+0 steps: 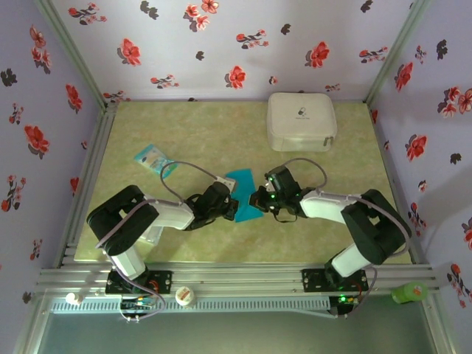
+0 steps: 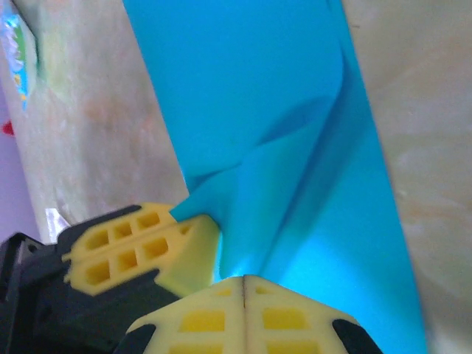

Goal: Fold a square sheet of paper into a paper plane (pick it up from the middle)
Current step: Fold the triangle a second time at the center of the table.

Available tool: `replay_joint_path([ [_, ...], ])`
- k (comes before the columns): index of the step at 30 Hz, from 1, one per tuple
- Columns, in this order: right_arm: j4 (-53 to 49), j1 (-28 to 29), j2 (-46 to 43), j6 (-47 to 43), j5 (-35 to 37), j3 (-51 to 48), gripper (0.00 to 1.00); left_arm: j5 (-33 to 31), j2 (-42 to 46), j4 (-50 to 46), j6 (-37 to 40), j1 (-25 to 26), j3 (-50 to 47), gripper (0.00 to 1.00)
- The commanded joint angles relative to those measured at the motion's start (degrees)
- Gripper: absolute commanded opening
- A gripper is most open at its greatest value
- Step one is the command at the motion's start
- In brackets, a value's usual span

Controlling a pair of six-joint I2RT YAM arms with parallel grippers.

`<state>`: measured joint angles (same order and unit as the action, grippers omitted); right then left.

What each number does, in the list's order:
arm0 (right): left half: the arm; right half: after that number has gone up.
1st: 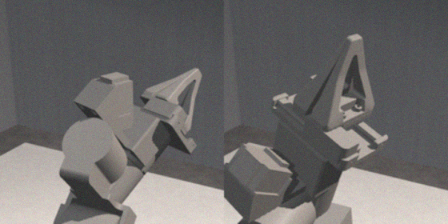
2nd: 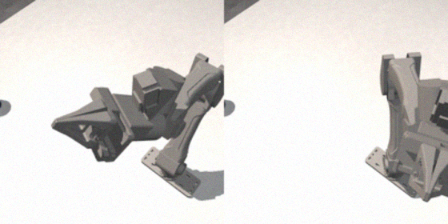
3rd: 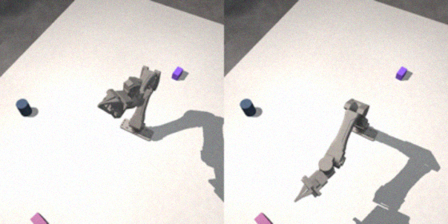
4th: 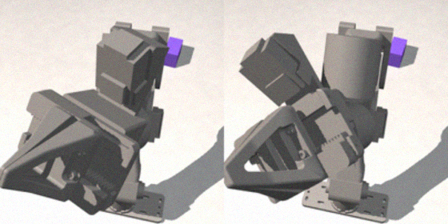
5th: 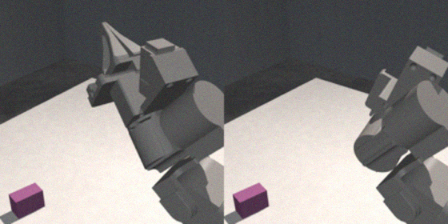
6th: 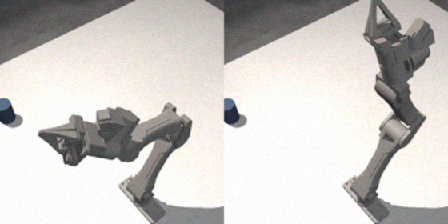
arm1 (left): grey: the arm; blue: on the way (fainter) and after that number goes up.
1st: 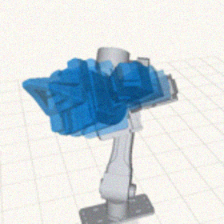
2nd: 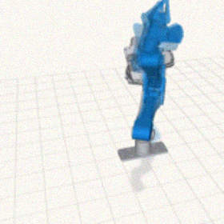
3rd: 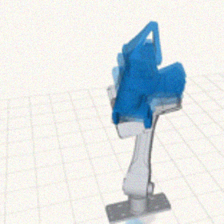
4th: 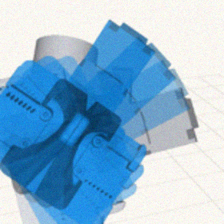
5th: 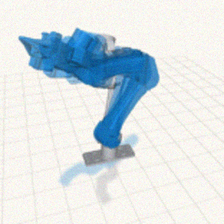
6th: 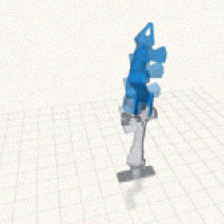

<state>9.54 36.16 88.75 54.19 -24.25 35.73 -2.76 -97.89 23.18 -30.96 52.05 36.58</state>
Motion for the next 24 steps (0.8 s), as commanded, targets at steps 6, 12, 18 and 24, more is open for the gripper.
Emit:
replay_joint_path([
  [6,8.59,-0.16,5.50,5.39,-2.97,2.34,0.00,0.44,0.42,-3.30,-0.94,-0.71,-1.82,0.00],
  [12,8.84,-0.11,6.39,5.13,-3.37,2.51,0.00,0.41,0.29,-3.66,-0.76,-0.69,-1.44,0.00],
  [18,9.95,-0.13,9.29,5.72,-4.54,3.27,0.00,0.43,0.19,-3.87,-0.59,-0.72,-1.27,0.00],
  [24,5.66,-0.13,9.37,4.06,-1.15,2.37,0.00,0.33,0.41,-4.02,-0.63,-0.67,-1.38,0.00],
])
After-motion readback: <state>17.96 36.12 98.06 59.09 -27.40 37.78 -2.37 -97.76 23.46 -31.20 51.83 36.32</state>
